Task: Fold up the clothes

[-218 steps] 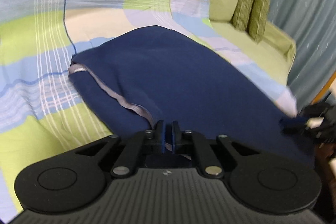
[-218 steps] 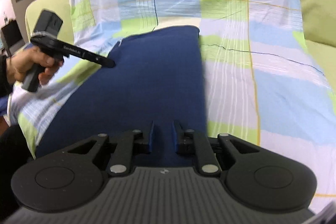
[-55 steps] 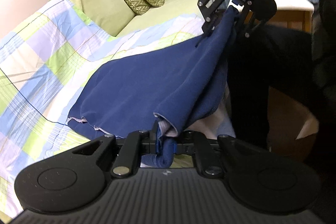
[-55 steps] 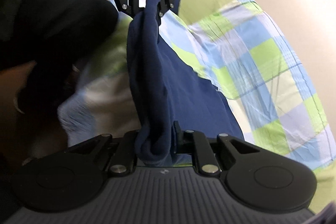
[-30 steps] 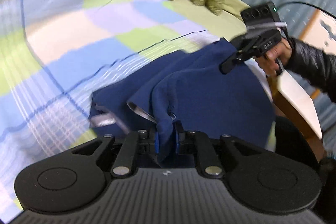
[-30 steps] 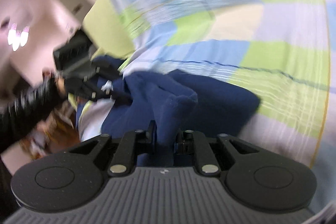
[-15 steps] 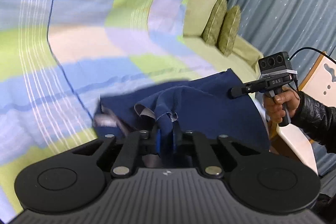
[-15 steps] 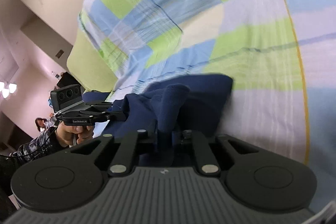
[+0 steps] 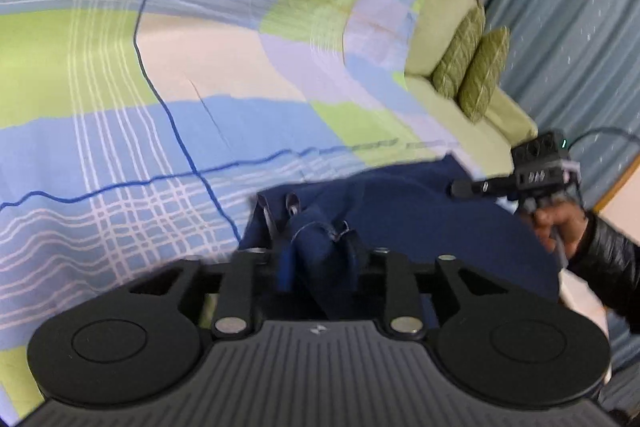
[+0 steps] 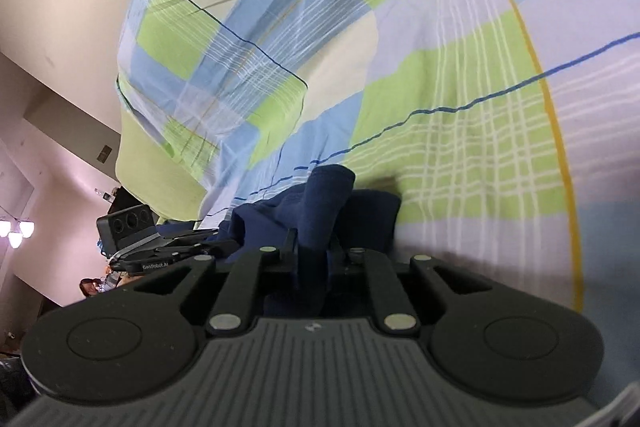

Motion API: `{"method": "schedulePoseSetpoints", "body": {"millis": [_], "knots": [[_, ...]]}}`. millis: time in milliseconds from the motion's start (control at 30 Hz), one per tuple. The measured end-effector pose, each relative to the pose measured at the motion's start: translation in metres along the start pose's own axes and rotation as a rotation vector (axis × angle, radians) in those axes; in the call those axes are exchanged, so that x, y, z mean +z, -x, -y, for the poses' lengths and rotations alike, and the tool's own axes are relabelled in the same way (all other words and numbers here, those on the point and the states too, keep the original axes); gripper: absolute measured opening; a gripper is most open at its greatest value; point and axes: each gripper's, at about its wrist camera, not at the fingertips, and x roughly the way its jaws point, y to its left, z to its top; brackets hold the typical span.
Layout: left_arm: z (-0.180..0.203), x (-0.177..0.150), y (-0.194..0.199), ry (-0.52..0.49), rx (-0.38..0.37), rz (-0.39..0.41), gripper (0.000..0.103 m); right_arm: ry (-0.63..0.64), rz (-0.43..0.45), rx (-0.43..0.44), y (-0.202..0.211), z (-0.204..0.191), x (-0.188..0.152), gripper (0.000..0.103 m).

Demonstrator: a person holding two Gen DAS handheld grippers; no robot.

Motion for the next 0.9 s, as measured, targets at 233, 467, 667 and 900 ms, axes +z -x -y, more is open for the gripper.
{"method": "schedulePoseSetpoints", "body": {"millis": [233,467,667,900], "knots": [[0.014,0.011,0.002,-0.082,0.037,0.053,0.008,0.084,0.021,-0.029,-0.001,-0.018,0.002,0.009],[0.001,0.014,-0.015,-0.088,0.109,0.023,0.009,0.068,0.06,-0.037,-0.002,-0.011,0.011,0.009],[-0.005,0.012,-0.013,-0.052,0.161,0.009,0.031,0.005,0.04,-0.062,-0.01,0.008,0.006,0.007],[0.013,0.013,0.029,-0.092,0.336,0.03,0.03,0.149,0.135,-0.269,0.024,-0.04,0.003,0.022]]}}
